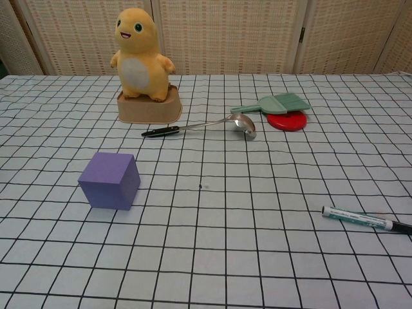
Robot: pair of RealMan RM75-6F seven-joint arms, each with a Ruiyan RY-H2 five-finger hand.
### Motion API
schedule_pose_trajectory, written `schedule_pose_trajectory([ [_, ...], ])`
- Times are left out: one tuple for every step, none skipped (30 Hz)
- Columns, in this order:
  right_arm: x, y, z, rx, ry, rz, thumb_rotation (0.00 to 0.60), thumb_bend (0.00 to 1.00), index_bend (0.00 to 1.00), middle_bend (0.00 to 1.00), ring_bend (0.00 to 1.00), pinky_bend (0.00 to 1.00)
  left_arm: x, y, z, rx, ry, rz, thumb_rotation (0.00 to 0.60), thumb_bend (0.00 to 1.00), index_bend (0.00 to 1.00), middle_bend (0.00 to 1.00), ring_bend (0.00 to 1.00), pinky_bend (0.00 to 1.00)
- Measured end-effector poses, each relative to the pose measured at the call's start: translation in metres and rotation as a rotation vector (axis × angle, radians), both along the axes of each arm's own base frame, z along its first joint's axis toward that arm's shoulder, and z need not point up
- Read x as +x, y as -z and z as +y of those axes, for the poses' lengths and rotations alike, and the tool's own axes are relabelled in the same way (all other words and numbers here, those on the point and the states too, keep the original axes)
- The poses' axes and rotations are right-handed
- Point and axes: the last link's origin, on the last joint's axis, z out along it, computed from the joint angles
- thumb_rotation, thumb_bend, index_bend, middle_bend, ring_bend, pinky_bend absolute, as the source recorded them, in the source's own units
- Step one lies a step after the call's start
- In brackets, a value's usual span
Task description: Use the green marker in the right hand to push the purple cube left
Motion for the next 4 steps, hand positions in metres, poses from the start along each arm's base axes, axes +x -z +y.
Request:
schedule_pose_trajectory([
  [-0.005,-0.003,0.004,-0.011,0.002,-0.001,0.600,0.20,0.00,0.01,0.00,0.00,0.000,0.001,0.000,0.003,-0.001,0.008,0.600,0.49,0.00,0.00,0.00,0.10],
  [-0.013,-0.007,0.008,-0.021,0.005,0.001,0.600,0.20,0.00,0.01,0.00,0.00,0.000,0.001,0.000,0.006,-0.003,0.014,0.600,0.49,0.00,0.00,0.00,0.10],
  [-0.018,-0.010,0.012,-0.027,0.007,0.002,0.600,0.20,0.00,0.01,0.00,0.00,0.000,0.002,0.000,0.009,-0.004,0.020,0.600,0.49,0.00,0.00,0.00,0.10],
  [-0.023,-0.013,0.014,-0.032,0.010,0.001,0.600,0.20,0.00,0.01,0.00,0.00,0.000,0.003,0.000,0.012,-0.005,0.028,0.600,0.49,0.00,0.00,0.00,0.10],
])
